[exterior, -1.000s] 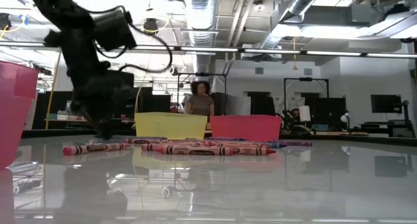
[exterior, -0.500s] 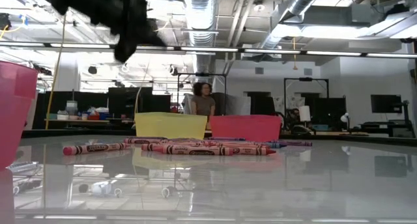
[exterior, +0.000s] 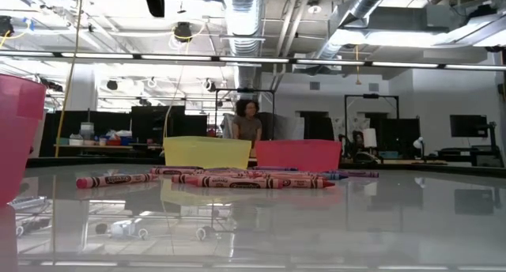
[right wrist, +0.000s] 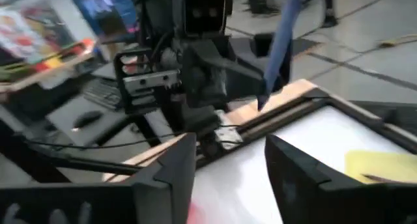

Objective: Sort crayons
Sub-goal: Put the blue crayon into the blue bin

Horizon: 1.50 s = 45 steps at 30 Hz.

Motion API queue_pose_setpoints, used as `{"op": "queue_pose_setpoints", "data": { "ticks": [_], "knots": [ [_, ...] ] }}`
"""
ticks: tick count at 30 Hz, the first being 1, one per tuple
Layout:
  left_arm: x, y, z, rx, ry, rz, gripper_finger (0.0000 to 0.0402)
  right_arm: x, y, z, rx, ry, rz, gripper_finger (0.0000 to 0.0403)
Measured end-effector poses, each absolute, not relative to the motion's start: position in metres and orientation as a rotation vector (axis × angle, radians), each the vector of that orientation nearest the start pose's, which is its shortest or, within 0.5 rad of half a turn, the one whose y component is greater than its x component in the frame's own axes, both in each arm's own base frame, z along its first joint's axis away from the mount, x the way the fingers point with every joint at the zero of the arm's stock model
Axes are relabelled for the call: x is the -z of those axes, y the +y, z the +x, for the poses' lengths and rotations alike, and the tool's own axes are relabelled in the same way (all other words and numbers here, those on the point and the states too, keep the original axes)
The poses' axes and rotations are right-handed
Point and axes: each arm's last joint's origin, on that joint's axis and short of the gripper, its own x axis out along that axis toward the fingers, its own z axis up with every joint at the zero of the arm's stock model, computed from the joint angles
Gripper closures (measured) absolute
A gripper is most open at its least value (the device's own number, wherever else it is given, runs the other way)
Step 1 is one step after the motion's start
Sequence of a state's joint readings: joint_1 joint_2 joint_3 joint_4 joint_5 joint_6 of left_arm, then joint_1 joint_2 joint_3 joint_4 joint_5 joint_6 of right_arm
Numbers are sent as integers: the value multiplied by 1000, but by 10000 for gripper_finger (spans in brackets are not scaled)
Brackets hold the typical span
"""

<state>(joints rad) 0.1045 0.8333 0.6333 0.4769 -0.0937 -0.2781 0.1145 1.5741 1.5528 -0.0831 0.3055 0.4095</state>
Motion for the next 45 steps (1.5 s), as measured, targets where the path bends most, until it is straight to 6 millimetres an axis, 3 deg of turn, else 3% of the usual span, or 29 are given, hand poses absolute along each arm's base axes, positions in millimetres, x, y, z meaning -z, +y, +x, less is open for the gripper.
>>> {"op": "queue_pose_setpoints", "data": {
  "ticks": [7, 14, 33, 37, 43, 45],
  "knots": [
    [-338, 12, 184, -108, -306, -229, 400, -417, 11, 369, 177, -37, 416, 165],
    [-337, 5, 186, -118, -300, -220, 400, -432, 4, 365, 159, -155, 351, 163],
    [-327, 2, 213, -43, -312, -214, 400, -426, -2, 369, 178, -114, 339, 168],
    [-325, 2, 215, -44, -311, -214, 400, -426, -3, 369, 185, -114, 339, 215],
    [-327, 3, 213, -92, -318, -203, 400, -424, -3, 369, 186, -100, 345, 372],
    [-326, 4, 213, -95, -316, -201, 400, -424, -3, 369, 188, -94, 348, 388]
  ]
}}
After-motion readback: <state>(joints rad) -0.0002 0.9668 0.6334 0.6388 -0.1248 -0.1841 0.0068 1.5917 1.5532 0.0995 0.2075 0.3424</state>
